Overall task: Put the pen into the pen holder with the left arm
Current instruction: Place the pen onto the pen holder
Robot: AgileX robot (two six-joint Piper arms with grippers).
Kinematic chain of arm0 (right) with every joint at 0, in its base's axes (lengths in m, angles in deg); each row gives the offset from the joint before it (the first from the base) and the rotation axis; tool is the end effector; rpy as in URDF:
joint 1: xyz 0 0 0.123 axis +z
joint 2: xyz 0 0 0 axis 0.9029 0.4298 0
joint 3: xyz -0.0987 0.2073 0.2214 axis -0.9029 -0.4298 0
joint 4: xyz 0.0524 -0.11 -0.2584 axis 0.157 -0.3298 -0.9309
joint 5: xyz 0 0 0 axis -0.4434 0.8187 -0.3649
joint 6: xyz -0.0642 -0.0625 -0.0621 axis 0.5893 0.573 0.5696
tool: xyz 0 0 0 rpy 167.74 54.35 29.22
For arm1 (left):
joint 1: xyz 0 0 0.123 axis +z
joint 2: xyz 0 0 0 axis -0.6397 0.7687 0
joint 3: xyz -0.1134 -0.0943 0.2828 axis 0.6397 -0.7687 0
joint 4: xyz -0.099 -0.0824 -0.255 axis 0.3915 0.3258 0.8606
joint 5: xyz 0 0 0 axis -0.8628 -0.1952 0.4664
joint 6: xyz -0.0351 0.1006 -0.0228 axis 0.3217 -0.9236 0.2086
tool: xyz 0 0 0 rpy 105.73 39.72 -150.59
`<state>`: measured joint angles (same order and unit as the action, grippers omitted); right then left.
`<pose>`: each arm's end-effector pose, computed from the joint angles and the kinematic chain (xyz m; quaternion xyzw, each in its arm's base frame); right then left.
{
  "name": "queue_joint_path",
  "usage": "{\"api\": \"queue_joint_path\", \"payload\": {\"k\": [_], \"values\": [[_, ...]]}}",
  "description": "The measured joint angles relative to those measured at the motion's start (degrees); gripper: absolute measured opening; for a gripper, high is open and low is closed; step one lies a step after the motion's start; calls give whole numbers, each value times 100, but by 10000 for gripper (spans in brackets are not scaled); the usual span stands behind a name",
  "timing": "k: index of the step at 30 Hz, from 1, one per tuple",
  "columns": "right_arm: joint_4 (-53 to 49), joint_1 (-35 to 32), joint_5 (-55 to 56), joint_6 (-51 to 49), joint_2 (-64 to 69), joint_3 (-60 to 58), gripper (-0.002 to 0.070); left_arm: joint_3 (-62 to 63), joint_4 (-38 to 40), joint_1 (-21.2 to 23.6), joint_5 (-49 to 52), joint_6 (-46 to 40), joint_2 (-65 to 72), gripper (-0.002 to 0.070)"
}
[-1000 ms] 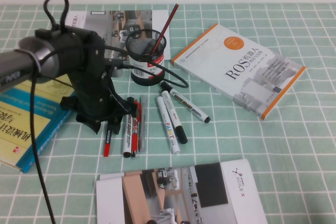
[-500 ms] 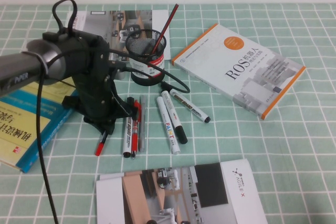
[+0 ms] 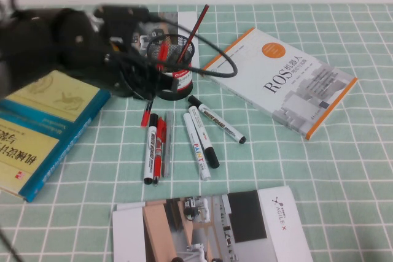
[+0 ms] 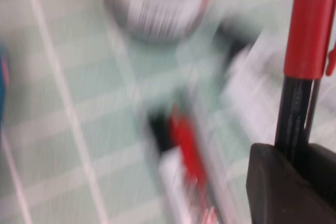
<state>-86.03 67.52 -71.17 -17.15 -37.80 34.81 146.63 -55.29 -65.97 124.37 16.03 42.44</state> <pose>0.0706 0.0045 0.1663 -0.0188 0.7981 0.0215 0.6019 0.3802 -0.2002 0.2852 0.1957 0.9196 -0.1383 0.3114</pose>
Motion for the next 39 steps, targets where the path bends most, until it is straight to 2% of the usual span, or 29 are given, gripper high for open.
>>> {"api": "queue_joint_path", "payload": {"k": [6,10,13,20,27,39], "values": [[0,0,0,0,0,0,-20,-855,1135,-20,-2601,-1202,-637,59],[0,0,0,0,0,0,-20,-954,1238,-20,-3989,-1261,-505,59],[0,0,0,0,0,0,-20,-954,758,-20,-4722,-719,-219,59],[0,0,0,0,0,0,-20,-954,-1246,34,-6369,1209,603,59],[0,0,0,0,0,0,-20,-874,-1567,187,-7060,1615,1306,58],[0,0,0,0,0,0,-20,-380,-1684,249,-6550,1700,1873,59]]}}
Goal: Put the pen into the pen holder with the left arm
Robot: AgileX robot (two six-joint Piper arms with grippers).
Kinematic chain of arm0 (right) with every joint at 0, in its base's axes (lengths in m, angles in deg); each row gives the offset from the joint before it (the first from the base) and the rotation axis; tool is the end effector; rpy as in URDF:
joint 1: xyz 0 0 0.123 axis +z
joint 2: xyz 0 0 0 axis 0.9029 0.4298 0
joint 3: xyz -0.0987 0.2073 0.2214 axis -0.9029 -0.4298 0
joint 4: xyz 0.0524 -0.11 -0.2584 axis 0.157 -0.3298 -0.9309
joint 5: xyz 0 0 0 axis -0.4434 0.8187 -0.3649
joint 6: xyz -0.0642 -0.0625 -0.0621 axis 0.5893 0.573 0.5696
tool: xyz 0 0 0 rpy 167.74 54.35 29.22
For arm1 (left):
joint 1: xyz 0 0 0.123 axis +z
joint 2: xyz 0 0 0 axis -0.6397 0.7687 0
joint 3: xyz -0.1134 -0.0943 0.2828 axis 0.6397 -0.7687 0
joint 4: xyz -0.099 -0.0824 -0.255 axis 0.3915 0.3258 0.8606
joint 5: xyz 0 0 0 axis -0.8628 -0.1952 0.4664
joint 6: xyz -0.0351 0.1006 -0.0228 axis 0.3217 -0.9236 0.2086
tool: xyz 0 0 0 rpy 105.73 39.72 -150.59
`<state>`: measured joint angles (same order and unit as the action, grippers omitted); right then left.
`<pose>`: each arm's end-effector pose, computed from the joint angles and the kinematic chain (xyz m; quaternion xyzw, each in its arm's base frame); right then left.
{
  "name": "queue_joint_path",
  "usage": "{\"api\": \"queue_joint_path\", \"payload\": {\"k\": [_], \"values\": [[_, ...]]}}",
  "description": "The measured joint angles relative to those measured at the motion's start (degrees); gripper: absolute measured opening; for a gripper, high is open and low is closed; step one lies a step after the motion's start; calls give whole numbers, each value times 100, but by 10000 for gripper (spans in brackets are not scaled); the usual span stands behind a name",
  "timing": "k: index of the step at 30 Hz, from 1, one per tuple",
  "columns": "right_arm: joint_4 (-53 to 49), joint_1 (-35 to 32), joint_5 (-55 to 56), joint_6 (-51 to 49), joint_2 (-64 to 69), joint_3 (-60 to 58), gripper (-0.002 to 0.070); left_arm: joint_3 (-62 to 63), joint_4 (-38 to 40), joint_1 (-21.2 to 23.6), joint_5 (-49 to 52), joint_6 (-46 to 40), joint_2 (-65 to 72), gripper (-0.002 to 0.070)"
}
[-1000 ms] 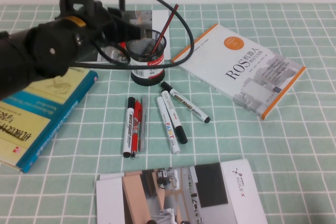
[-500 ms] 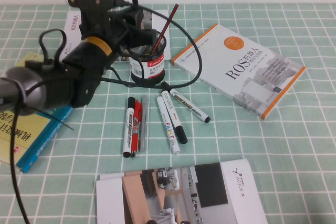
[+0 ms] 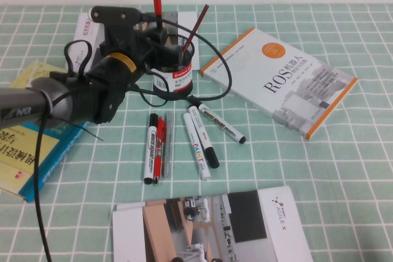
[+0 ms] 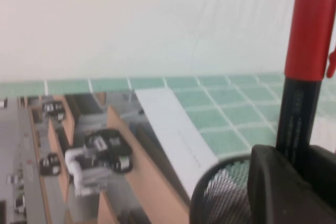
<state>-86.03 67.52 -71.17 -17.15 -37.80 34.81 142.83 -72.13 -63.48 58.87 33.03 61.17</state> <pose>0.0706 0.0045 0.1663 -0.0188 0.7981 0.0215 0.6019 0.4719 -0.2134 0.2085 0.1247 0.7456 -0.1939 0.6253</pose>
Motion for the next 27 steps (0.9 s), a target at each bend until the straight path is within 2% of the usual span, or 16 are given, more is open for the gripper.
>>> {"api": "queue_joint_path", "payload": {"k": [4,8,11,16,18,19,22,24,27], "values": [[0,0,0,0,0,0,-20,0,-303,0,156,0,0,100],[0,0,0,0,0,0,-20,0,-422,0,273,7,0,266],[0,0,0,0,0,0,-20,0,-422,0,353,7,0,363],[0,0,0,0,0,0,-20,0,-422,0,697,-12,-250,400],[0,0,0,0,0,0,-20,0,-439,0,1069,-12,-531,377],[0,0,0,0,0,0,-20,0,-456,0,1308,-12,-672,344],[0,0,0,0,0,0,-20,0,-508,0,2087,-12,-1279,153],[0,0,0,0,0,0,-20,0,-542,0,2476,-12,-1658,71],[0,0,0,0,0,0,-20,-63,-554,-11,2838,-12,-2296,21]]}}
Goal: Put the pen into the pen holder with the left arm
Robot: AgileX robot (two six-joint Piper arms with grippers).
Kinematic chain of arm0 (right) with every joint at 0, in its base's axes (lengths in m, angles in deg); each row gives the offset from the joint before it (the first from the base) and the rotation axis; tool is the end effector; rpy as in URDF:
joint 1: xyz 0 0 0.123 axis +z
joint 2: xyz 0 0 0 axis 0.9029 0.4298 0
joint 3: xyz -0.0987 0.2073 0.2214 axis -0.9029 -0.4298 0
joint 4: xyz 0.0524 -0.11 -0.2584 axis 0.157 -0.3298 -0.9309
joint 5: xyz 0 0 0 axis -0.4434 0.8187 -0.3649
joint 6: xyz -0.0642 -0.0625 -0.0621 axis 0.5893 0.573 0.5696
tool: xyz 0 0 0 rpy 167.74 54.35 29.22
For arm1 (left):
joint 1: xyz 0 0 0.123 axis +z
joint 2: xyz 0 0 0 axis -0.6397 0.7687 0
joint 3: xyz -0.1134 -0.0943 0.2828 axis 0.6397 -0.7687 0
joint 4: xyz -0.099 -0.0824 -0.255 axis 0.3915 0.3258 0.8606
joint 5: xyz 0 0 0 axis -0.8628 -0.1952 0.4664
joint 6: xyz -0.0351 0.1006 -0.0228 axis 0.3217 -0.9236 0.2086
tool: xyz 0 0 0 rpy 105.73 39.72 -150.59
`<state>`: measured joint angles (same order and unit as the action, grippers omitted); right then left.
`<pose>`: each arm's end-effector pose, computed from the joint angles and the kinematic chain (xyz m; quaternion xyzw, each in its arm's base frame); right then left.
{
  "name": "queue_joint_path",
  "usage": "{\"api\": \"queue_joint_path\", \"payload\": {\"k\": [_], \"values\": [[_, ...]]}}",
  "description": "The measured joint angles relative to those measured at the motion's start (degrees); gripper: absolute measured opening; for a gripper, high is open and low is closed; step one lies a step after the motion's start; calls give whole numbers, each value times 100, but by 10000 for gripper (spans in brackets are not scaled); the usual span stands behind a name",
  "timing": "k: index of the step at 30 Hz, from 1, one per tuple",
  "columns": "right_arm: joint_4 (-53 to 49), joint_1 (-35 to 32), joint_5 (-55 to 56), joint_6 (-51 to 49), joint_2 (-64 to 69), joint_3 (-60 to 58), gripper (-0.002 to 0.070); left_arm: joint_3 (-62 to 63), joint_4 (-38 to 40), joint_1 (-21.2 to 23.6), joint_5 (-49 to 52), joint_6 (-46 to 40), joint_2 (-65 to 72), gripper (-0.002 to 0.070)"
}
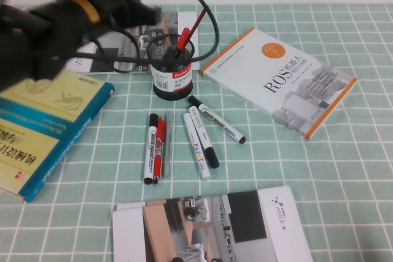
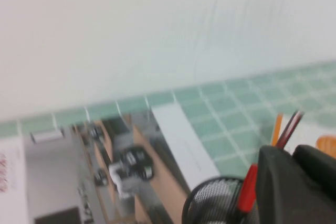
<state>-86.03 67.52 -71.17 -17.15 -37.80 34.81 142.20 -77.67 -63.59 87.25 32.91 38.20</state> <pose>0.0706 0.0045 0.1663 -0.0188 0.7981 0.0215 0.6019 0.4051 -0.1798 0.3464 0.1598 0.7726 -0.1345 0.5995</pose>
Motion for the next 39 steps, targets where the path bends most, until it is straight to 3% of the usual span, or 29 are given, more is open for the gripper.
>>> {"api": "queue_joint_path", "payload": {"k": [5,17,24,31,39], "values": [[0,0,0,0,0,0,-20,-751,0,0,125,0,-1277,2],[0,0,0,0,0,0,-20,-3837,0,0,584,207,-4681,0],[0,0,0,0,0,0,-20,-4566,-13,0,1122,169,-5801,0],[0,0,0,0,0,0,-20,-5351,-232,25,1012,140,-7095,0],[0,0,0,0,0,0,-20,-6104,381,1192,1003,-668,-8616,0]]}}
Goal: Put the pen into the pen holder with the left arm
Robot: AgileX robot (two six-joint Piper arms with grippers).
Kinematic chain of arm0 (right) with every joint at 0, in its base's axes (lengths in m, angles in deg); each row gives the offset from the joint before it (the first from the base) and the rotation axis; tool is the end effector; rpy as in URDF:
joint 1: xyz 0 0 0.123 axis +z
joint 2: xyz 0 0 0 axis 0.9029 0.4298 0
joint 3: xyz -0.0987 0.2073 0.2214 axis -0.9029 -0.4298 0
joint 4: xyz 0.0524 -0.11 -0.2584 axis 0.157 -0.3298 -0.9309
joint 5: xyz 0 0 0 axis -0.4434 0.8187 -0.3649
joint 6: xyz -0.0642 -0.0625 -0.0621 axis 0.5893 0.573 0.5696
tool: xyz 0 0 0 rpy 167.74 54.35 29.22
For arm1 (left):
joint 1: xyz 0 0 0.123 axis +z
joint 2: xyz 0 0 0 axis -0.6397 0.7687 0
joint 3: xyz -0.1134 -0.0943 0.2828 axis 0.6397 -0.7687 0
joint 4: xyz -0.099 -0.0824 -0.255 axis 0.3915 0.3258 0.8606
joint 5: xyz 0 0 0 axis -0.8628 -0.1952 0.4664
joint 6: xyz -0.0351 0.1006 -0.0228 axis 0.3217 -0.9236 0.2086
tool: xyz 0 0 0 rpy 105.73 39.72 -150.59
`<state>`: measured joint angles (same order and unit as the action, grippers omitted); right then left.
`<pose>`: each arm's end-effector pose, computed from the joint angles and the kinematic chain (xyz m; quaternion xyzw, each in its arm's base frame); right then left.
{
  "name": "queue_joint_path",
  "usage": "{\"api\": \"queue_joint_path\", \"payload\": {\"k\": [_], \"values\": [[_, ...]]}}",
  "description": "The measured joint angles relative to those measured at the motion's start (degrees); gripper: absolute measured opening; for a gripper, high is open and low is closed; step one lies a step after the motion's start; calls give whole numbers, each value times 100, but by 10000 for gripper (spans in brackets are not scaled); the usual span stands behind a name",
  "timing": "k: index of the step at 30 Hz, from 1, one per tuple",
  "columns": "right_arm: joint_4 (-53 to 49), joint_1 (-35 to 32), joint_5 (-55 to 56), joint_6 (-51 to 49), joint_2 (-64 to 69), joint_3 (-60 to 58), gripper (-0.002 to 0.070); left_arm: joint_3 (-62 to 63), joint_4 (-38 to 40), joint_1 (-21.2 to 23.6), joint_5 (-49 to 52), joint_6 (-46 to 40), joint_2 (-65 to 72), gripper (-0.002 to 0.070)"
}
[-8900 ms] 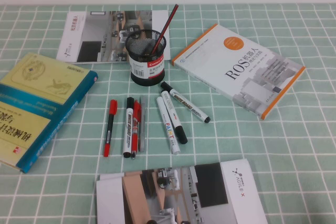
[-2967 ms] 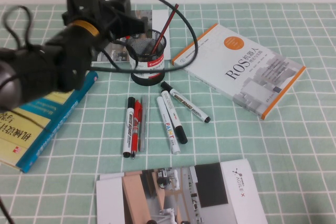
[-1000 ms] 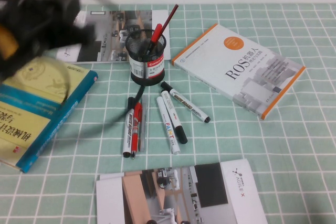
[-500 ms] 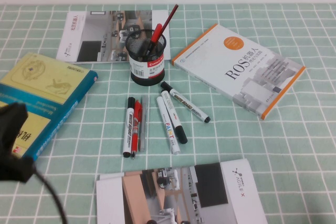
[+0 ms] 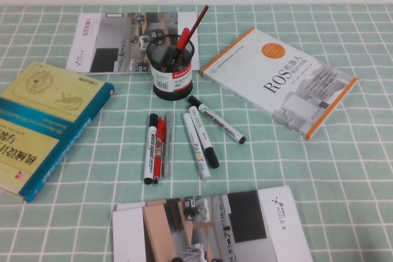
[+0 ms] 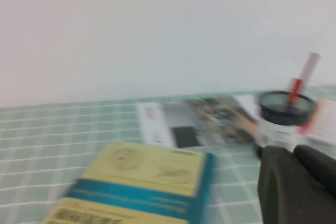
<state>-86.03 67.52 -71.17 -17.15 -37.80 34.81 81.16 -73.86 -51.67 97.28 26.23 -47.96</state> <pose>0.0706 0.0045 0.1663 -0.0188 0.7981 0.0215 0.6019 0.0779 -0.0144 0.2657 0.0785 0.6963 -0.0557 0.7112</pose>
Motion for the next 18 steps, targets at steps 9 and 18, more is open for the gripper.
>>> {"api": "queue_joint_path", "payload": {"k": [9,18], "values": [[0,0,0,0,0,0,-20,-1094,823,915,-628,-446,-798,0],[0,0,0,0,0,0,-20,-1253,905,932,276,-384,-800,0]]}}
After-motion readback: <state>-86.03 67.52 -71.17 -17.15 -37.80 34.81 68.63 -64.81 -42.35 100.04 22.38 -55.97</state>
